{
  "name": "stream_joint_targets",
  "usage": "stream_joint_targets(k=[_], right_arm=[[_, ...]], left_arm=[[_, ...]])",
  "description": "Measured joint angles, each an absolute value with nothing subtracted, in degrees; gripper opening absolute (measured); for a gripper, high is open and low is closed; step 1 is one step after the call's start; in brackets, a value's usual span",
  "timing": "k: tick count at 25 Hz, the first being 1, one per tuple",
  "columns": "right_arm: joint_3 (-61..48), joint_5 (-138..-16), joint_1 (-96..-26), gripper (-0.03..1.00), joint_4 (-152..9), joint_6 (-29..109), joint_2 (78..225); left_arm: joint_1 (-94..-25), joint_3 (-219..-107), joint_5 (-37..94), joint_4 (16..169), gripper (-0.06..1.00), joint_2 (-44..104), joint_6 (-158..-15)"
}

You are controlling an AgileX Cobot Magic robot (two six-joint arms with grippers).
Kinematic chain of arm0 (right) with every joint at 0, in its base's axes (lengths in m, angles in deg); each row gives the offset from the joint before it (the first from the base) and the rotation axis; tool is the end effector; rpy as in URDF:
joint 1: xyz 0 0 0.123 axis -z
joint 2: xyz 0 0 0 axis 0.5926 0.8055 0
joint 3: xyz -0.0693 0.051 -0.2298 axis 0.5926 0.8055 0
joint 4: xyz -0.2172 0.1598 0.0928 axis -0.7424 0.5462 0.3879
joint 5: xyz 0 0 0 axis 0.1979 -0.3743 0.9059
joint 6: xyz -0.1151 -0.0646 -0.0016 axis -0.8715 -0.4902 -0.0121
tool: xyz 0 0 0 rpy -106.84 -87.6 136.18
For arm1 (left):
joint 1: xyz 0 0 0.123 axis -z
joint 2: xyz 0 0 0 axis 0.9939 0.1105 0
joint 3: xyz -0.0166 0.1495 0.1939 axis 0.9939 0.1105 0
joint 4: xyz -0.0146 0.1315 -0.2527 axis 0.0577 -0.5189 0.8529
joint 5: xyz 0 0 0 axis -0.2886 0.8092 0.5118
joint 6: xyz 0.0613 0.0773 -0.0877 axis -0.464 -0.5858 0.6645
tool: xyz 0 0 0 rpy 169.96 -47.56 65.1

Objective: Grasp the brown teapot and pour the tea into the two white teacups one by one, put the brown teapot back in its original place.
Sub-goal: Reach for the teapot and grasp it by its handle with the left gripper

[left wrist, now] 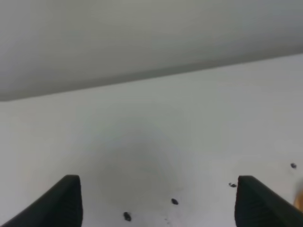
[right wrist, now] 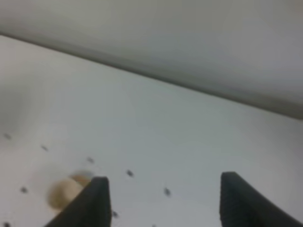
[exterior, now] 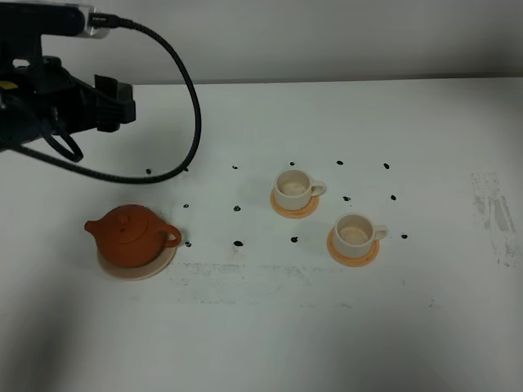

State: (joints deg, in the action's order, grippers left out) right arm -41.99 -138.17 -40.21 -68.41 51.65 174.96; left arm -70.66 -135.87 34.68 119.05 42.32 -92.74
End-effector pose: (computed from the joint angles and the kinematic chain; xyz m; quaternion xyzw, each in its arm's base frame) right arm 0.4054 0.0512 0.4006 -0.1231 0.9146 0.0721 0.3784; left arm 0.3887 -0.0862 0.1929 0.0898 0.8443 -0.0488 0.5261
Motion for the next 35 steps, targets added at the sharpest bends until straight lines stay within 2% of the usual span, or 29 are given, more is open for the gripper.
stream_joint_targets(k=[6,13,20,24,29,35], right_arm=[[-29.7,-138.2,-40.2,0.49,-71.4,53.4,158.9],[-11.0,-135.6,-40.2,0.47,-72.1,55.0,139.4],[4.2,-133.6,-40.2,0.47,-75.1,58.0,120.3],[10.8,-133.7,-40.2,0.47,-77.3,58.5,111.3],[20.2,-133.0,-40.2,0.47,-77.5,59.2,100.0],[31.2,-131.2,-40.2,0.47,-77.5,61.0,88.0]], left_arm=[[-66.1,-125.9,43.4,118.6,0.63,38.9,-94.8],[-61.1,-125.7,39.8,118.6,0.63,39.0,-104.1],[-59.9,-134.0,20.2,117.9,0.63,39.6,-104.4],[-59.9,-140.4,9.6,111.2,0.62,42.2,-98.7],[-59.6,-147.2,2.6,98.7,0.60,47.1,-89.1],[-57.6,-152.9,-1.4,91.2,0.60,53.0,-87.7]])
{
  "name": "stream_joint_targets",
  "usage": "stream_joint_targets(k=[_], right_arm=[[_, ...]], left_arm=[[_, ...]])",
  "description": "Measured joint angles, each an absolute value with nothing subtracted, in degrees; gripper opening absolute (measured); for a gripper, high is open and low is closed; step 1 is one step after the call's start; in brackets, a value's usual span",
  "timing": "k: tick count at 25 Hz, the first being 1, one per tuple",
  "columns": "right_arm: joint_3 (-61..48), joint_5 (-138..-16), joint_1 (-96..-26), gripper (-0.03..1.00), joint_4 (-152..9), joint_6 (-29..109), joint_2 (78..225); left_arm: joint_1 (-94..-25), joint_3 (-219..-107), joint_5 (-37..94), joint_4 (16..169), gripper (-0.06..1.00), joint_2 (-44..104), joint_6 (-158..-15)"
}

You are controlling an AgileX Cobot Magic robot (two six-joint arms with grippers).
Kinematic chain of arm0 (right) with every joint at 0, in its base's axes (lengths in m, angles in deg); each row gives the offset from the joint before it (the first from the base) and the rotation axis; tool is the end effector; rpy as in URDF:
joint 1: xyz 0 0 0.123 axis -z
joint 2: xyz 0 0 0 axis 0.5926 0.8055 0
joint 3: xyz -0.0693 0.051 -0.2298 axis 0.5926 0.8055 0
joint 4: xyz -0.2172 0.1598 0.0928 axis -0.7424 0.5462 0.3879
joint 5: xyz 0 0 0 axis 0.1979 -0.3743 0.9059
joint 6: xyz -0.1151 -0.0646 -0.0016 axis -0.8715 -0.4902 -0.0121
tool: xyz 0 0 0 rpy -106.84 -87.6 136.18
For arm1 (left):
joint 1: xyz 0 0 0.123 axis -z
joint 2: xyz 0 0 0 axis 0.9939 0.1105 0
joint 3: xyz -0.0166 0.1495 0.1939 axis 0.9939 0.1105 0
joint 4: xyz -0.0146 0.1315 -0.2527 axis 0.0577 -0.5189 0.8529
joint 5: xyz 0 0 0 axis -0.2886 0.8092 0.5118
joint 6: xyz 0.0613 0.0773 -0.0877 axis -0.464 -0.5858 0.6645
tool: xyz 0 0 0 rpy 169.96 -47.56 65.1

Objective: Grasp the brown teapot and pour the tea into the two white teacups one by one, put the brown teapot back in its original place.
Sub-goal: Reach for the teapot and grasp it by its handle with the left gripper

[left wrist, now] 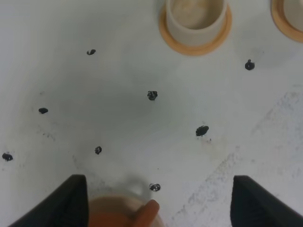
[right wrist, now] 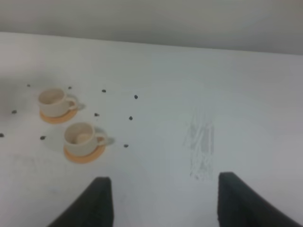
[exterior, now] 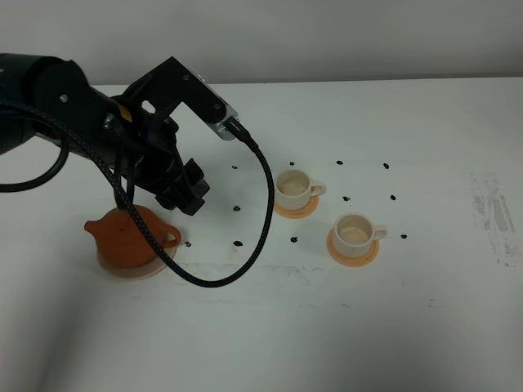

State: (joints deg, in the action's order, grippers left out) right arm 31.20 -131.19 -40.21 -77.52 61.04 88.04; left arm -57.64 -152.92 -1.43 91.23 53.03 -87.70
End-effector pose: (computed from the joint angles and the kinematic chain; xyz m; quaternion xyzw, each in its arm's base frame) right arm 0.0989 0.0106 0.3347 -0.0420 0.8434 0.0267 0.5350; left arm 0.3629 -0.1949 0.1657 0.4256 0.8512 -0.0610 0.3012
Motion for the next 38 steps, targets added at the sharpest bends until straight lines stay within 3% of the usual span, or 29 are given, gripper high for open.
stream_joint_targets(k=[10,24,33,38], right_arm=[[42.4,-130.5,-40.2,0.47,-77.6,61.3,78.4],[44.0,-131.5,-40.2,0.47,-79.4,59.3,78.1],[44.1,-131.5,-27.0,0.47,-79.4,59.3,78.1],[44.1,-131.5,-25.4,0.47,-79.4,59.3,78.1]], left_arm=[[-55.9,-155.2,-3.0,89.9,0.60,57.0,-91.3],[-55.9,-157.3,-3.1,85.6,0.60,57.8,-91.8],[-55.9,-161.0,-6.3,85.5,0.60,61.7,-91.9],[-55.5,-161.0,-6.7,84.1,0.60,61.8,-91.9]])
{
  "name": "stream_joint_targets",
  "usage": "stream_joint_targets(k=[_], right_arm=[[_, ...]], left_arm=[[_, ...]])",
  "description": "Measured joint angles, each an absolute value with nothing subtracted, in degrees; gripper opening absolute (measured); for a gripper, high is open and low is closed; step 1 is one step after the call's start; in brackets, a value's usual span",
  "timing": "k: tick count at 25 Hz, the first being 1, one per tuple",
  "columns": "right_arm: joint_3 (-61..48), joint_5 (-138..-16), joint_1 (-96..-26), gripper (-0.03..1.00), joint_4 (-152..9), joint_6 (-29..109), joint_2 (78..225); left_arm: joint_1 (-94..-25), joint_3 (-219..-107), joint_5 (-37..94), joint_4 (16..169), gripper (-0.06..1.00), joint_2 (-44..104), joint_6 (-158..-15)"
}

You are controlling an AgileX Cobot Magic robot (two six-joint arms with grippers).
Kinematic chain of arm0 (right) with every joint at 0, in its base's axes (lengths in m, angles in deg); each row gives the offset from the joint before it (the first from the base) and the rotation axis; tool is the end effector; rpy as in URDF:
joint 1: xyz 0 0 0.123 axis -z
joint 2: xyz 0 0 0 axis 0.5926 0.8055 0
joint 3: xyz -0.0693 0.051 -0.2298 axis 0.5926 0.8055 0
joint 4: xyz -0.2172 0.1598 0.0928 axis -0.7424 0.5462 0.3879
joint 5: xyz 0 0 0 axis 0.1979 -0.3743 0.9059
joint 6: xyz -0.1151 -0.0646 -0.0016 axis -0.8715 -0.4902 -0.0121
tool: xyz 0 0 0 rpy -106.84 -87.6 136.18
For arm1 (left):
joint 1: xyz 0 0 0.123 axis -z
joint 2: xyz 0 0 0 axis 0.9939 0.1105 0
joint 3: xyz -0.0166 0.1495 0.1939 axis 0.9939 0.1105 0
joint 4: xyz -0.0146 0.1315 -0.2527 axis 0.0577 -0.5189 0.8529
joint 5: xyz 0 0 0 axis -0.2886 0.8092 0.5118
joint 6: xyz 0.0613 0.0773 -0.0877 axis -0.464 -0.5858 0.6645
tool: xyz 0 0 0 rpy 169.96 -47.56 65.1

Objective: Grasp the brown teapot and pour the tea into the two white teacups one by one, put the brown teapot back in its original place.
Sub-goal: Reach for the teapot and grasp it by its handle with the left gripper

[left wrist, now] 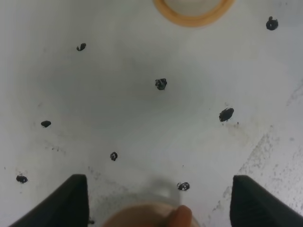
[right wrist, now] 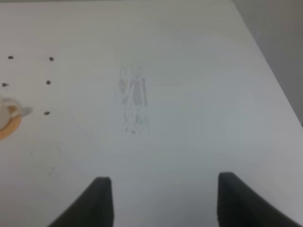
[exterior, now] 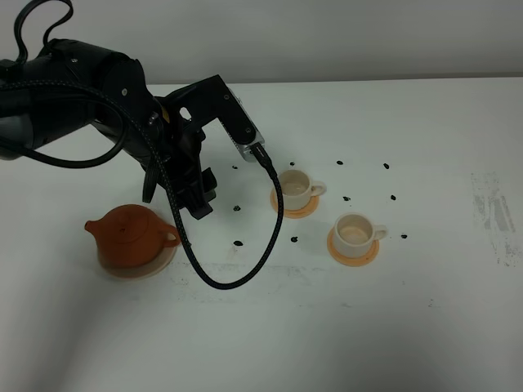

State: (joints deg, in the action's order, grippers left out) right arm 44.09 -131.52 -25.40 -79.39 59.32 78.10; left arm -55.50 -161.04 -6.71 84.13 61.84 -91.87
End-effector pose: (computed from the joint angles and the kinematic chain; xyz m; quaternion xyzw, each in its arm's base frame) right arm 0.0938 -0.0181 0.2754 0.0569 0.8577 -0.0636 0.5071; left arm 0.3787 -0.2117 0.1413 0.5157 0.8196 -0.0139 0.2492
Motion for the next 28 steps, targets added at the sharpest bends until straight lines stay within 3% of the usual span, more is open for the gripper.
stream_joint_targets(k=[8,28], right_arm=[[44.1,-131.5,-25.4,0.47,-79.4,59.2,78.1],[44.1,-131.5,-25.4,0.47,-79.4,59.2,78.1]], left_arm=[[-52.2,-161.1,-6.0,84.7,0.60,64.7,-91.9],[-52.2,-161.1,-9.2,78.6,0.60,71.0,-92.2]])
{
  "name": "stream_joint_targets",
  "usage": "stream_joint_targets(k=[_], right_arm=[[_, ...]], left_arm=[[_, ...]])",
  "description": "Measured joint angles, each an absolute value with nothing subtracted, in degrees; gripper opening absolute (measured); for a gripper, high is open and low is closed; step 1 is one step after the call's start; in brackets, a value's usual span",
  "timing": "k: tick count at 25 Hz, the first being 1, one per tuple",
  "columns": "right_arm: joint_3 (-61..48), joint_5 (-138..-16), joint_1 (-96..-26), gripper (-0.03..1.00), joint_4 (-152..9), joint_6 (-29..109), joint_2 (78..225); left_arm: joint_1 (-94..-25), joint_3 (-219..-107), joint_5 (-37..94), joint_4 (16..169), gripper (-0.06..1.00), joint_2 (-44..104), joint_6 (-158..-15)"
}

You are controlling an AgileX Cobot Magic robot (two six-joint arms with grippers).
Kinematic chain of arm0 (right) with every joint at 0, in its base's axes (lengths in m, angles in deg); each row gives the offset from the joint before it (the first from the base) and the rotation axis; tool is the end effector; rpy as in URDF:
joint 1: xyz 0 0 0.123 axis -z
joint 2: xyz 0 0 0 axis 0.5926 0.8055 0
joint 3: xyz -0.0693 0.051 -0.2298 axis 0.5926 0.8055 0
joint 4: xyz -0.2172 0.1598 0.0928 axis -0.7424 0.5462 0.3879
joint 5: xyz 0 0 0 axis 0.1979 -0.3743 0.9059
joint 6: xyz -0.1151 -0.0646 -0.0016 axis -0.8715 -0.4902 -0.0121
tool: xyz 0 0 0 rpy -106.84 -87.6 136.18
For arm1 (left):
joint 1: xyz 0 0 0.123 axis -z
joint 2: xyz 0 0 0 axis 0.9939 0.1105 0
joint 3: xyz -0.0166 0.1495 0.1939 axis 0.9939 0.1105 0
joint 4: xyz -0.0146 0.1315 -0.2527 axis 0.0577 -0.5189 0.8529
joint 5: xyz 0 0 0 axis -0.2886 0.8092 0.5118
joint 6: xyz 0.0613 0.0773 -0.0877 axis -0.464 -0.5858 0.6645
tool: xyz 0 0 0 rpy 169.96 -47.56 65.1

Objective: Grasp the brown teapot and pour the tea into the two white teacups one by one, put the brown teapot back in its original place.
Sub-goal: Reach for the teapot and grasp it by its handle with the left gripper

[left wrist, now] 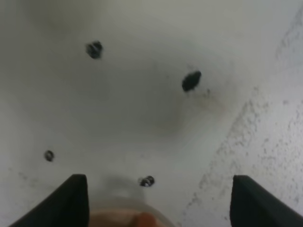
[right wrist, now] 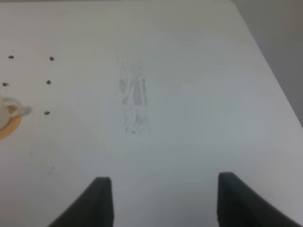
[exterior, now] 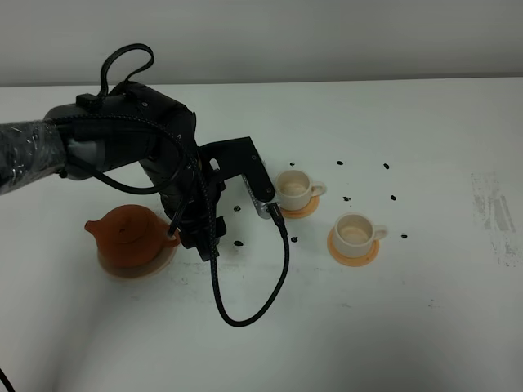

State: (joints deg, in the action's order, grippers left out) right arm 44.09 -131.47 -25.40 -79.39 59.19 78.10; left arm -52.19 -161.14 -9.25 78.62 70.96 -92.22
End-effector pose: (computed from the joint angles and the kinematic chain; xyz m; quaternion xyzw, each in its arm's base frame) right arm 0.0938 -0.0181 0.2755 0.0560 0.8575 -0.0642 0.5074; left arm 0.3633 -0.2223 0.0707 0.5771 0.8031 0.0109 0.1476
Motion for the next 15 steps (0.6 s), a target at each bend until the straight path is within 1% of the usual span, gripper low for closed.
stream_joint_targets(k=[7,15], right_arm=[[44.1,-131.5,-25.4,0.47,-79.4,59.2,78.1],[44.1,-131.5,-25.4,0.47,-79.4,59.2,78.1]], left_arm=[[-52.2,-158.6,-10.1,78.6,0.60,71.3,-92.2],[-52.5,-158.5,-10.6,78.1,0.60,71.3,-92.0]])
